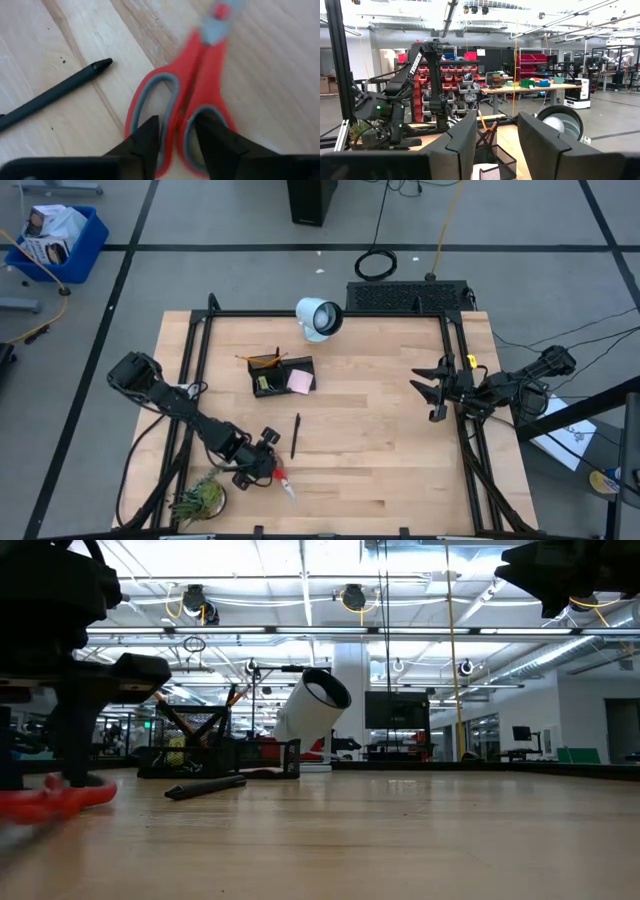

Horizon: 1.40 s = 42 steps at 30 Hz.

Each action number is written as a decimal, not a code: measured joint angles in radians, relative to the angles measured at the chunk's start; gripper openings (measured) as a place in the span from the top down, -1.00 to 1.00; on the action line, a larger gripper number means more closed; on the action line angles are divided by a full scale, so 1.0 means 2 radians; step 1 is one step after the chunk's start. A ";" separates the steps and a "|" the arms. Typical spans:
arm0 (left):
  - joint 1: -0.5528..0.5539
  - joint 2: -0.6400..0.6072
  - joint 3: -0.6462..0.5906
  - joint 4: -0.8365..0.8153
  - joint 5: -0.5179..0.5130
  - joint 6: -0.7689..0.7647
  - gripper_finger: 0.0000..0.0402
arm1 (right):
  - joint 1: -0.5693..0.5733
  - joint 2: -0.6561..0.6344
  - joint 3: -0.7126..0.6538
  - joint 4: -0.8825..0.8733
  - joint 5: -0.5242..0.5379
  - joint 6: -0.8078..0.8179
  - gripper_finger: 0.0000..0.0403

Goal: Pick and place office supplies into organizer
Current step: Put the red scissors into the black desk organizer

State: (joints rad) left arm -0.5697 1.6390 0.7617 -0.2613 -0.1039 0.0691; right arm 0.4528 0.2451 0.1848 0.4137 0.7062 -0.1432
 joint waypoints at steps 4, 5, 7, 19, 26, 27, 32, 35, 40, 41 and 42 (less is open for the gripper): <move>0.000 0.001 0.000 0.004 -0.012 -0.005 0.64 | 0.000 0.000 0.000 0.000 0.000 0.000 0.34; 0.001 0.001 0.000 0.005 -0.017 -0.006 0.70 | 0.000 0.000 0.000 0.000 0.000 0.000 0.34; 0.001 0.001 0.000 0.005 -0.026 -0.013 0.79 | 0.000 0.000 0.000 0.000 0.000 0.000 0.35; 0.001 -0.020 -0.002 0.005 -0.086 -0.087 0.76 | 0.000 0.000 0.000 0.000 0.000 0.000 0.35; -0.002 -0.054 -0.002 -0.017 -0.109 -0.146 0.96 | 0.000 0.000 0.000 0.000 0.000 0.000 0.34; -0.002 -0.059 -0.002 -0.022 -0.109 -0.150 0.96 | 0.000 0.000 0.000 0.000 0.000 0.000 0.33; -0.008 -0.079 -0.001 -0.036 -0.105 -0.175 0.84 | 0.000 0.000 0.000 0.000 0.000 0.000 0.35; -0.012 -0.085 -0.001 -0.049 -0.112 -0.194 0.85 | 0.000 0.000 0.000 0.000 0.000 0.000 0.35; -0.016 -0.085 -0.001 -0.076 -0.144 -0.205 0.94 | 0.000 0.000 0.000 0.000 0.000 0.000 0.33; -0.016 -0.085 -0.001 -0.084 -0.145 -0.208 0.94 | 0.000 0.000 0.000 0.000 0.000 0.000 0.33; -0.016 -0.085 -0.001 -0.093 -0.145 -0.209 0.94 | 0.000 0.000 0.000 0.000 0.000 0.000 0.34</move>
State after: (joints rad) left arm -0.6025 1.4696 0.7593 -0.4465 -0.3933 -0.3482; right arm 0.4527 0.2452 0.1848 0.4142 0.7061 -0.1432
